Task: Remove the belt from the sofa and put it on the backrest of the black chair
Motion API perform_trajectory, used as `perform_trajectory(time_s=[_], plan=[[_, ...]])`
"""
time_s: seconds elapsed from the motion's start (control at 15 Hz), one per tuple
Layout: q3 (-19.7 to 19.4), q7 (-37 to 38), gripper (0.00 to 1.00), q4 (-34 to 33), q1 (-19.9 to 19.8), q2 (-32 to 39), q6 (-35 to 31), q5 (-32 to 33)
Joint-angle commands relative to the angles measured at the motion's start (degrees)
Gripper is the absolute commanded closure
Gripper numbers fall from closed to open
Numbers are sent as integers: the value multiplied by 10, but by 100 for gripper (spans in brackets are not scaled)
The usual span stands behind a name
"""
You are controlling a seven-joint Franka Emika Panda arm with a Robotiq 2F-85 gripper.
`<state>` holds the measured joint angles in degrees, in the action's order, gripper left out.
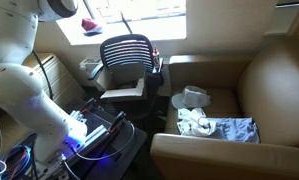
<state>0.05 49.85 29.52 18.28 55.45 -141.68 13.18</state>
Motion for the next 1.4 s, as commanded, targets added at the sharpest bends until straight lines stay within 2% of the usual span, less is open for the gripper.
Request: perform_trajectory(time_s=[0.0, 0.07, 0.33, 0.4, 0.47, 0.53, 0.6, 0.67, 1.0, 1.13, 1.2, 1.27, 1.33], plan=[[-44, 70, 99, 28, 18, -39, 113, 29], [-76, 73, 99, -28, 31, -16, 172, 13], [-123, 113, 99, -47, 61, -48, 352, 38], [-129, 121, 99, -53, 68, -54, 400, 43], [-110, 116, 99, -55, 65, -64, 449, 19], [-72, 95, 99, -112, 45, -39, 472, -16], [-69, 112, 99, -60, 51, -73, 470, -33], [-92, 111, 96, -73, 60, -54, 448, -5], [-79, 112, 96, -73, 57, -59, 459, -24], [-92, 115, 99, -48, 62, -56, 525, -9], [-81, 114, 99, -46, 62, -46, 545, -20], [-66, 109, 99, -98, 58, -6, 590, -26], [-60, 109, 99, -97, 60, 2, 617, -32]])
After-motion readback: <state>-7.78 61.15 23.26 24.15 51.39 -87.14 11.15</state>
